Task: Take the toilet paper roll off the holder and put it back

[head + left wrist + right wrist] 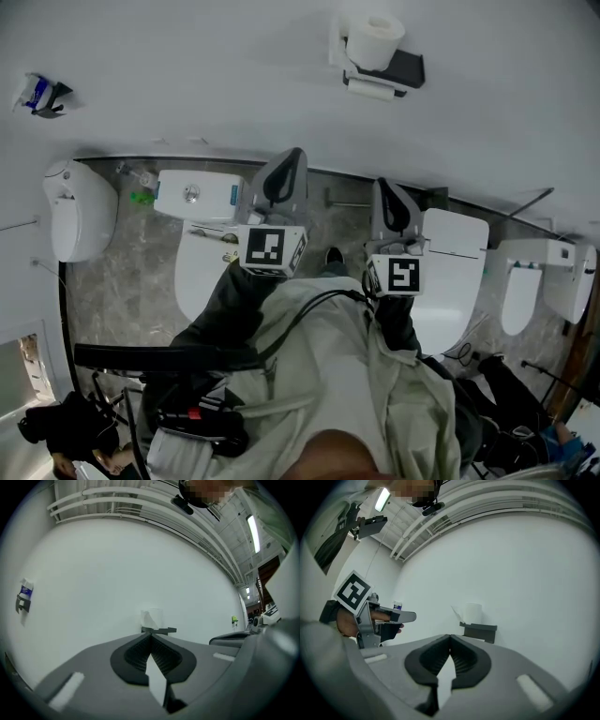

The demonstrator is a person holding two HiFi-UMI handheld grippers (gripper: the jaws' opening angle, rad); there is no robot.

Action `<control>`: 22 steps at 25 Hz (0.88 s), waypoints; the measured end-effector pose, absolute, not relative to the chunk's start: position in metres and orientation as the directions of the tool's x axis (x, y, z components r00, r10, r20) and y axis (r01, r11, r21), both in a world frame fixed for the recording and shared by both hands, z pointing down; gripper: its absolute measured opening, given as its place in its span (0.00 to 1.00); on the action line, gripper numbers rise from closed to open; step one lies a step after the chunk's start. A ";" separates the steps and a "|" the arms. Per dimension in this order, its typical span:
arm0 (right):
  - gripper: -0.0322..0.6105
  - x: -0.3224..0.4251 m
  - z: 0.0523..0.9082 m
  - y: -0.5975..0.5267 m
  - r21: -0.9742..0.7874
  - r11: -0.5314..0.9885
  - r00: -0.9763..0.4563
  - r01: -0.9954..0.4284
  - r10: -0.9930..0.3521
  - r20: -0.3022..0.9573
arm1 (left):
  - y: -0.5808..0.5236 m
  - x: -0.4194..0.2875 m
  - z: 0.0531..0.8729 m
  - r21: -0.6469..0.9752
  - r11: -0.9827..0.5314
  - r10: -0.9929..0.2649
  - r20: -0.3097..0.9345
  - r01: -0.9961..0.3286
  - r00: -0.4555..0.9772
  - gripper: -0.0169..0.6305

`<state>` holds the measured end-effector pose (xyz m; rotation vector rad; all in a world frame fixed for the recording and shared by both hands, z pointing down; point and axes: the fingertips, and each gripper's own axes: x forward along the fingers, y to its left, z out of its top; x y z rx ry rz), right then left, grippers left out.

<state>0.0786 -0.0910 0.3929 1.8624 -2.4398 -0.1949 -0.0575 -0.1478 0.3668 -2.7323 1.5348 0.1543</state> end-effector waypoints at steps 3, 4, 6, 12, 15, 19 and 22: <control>0.05 0.069 0.395 -0.089 0.144 0.264 -0.270 -0.954 -0.963 -0.019 | -0.145 -0.063 0.367 0.043 -0.525 -0.849 -0.087 -0.850 0.521 0.04; 0.05 0.067 0.395 -0.088 0.143 0.263 -0.268 -0.954 -0.963 -0.017 | -0.144 -0.064 0.367 0.041 -0.527 -0.848 -0.089 -0.849 0.523 0.04; 0.05 0.065 0.395 -0.086 0.142 0.259 -0.263 -0.955 -0.965 -0.015 | -0.142 -0.066 0.367 0.040 -0.532 -0.845 -0.089 -0.846 0.527 0.04; 0.05 0.063 0.394 -0.083 0.147 0.246 -0.251 -0.958 -0.968 -0.014 | -0.138 -0.068 0.372 0.034 -0.545 -0.838 -0.069 -0.838 0.542 0.04; 0.05 0.064 0.393 -0.082 0.146 0.241 -0.246 -0.959 -0.969 -0.015 | -0.135 -0.069 0.371 0.071 -0.544 -0.838 -0.080 -0.836 0.539 0.04; 0.05 0.064 0.391 -0.083 0.138 0.243 -0.247 -0.960 -0.969 -0.013 | -0.132 -0.073 0.375 0.098 -0.527 -0.850 -0.072 -0.844 0.523 0.04; 0.05 0.060 0.387 -0.080 0.137 0.250 -0.255 -0.958 -0.967 -0.014 | -0.130 -0.075 0.382 0.102 -0.516 -0.856 -0.057 -0.850 0.513 0.04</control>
